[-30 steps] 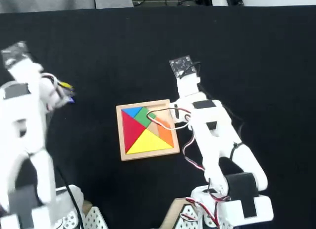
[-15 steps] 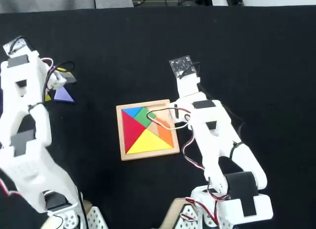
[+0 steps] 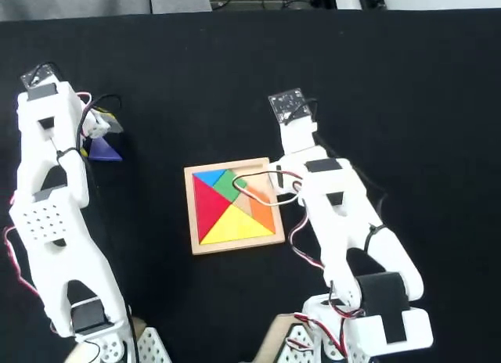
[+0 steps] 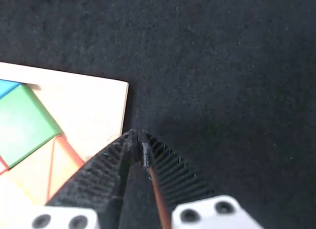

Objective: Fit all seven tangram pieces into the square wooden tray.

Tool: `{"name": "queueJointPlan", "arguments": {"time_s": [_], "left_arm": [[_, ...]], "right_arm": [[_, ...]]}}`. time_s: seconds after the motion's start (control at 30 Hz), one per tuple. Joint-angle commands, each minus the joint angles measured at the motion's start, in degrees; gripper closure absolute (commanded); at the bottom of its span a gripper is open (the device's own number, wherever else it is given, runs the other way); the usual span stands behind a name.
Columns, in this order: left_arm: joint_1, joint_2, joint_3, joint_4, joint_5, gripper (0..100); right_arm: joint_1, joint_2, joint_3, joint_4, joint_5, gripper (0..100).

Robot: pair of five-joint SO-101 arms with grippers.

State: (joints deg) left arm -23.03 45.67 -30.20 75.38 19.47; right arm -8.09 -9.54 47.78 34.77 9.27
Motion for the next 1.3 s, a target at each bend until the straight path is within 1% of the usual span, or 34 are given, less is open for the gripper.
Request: {"name": "queueJointPlan", "arguments": {"time_s": [0.0, 0.17, 0.3, 0.47, 0.67, 0.97, 1.1, 1.27], "left_arm": [[-0.75, -0.62, -4.79, 3.16, 0.44, 73], [-0.57, 0.00, -4.70, 6.24, 0.88, 73], [-0.66, 0.00, -4.70, 8.35, 4.75, 73], [-0.66, 0.09, -4.62, 8.35, 8.09, 73], [-0.57, 0.09, -4.70, 7.74, 11.16, 74], [-0.57, 0.18, -4.62, 6.59, 11.52, 74], [-0.57, 0.18, -4.26, 5.19, 13.80, 74], [-0.66, 0.18, -2.33, 2.64, 13.89, 74]], "right_arm": [[0.70, -0.13, -1.89, -1.05, -0.09, 98.7], [0.62, -0.13, -1.89, -1.05, -0.09, 98.7], [0.53, -0.13, -1.89, -1.05, -0.09, 98.7], [0.53, -0.13, -1.89, -1.05, -0.09, 98.7], [0.53, -0.13, -1.89, -1.05, -0.09, 98.7], [0.62, -0.13, -1.89, -1.05, -0.09, 98.7], [0.62, -0.04, -1.89, -1.05, -0.09, 98.7], [0.62, -0.04, -1.89, -1.05, -0.09, 98.7]]}}
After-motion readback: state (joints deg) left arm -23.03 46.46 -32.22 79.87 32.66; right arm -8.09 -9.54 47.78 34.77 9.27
